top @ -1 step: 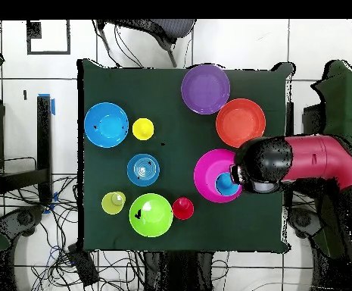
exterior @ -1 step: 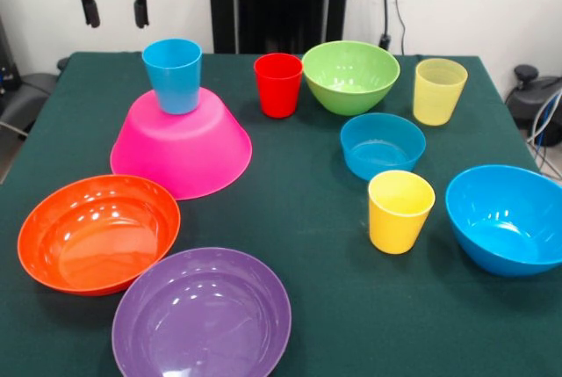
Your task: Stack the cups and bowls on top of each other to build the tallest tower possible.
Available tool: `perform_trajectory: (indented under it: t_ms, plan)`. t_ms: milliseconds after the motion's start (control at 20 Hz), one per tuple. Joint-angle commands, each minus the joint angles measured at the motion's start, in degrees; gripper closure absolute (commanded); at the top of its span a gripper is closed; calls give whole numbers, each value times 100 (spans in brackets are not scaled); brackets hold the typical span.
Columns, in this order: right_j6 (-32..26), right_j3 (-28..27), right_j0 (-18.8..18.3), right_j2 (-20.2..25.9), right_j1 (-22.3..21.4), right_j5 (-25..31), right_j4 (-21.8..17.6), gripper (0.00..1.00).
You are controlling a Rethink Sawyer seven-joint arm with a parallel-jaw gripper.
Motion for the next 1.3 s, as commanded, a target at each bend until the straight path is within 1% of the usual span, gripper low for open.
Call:
perform_trajectory:
  t_ms: [50,150,250,350,400,450,550,650,700,800,850,950,1100,1200,1300]
  plan:
    - [-860,184,245,235,32,-41,264,0]
    - [-763,241,218,392,-137,-303,455,0]
    - [-584,287,165,530,-266,-546,725,0]
    - [-454,348,102,626,-333,-748,939,0]
    - [-412,349,96,632,-331,-834,983,0]
    - [-362,367,84,612,-315,-952,991,0]
    - [-350,314,87,522,-227,-1143,885,0]
    - [-437,202,37,454,-120,-1333,747,0]
    - [-549,198,-49,477,-104,-1446,734,0]
    - [-769,139,-198,586,-124,-1529,840,0]
    - [-819,41,-204,590,-136,-1428,885,0]
    - [-800,-98,-241,659,-105,-1588,943,0]
    - [-702,-39,-306,637,94,-2123,749,0]
    - [-644,62,-337,523,372,-2596,423,0]
    - [-488,117,-279,319,671,-2958,128,0]
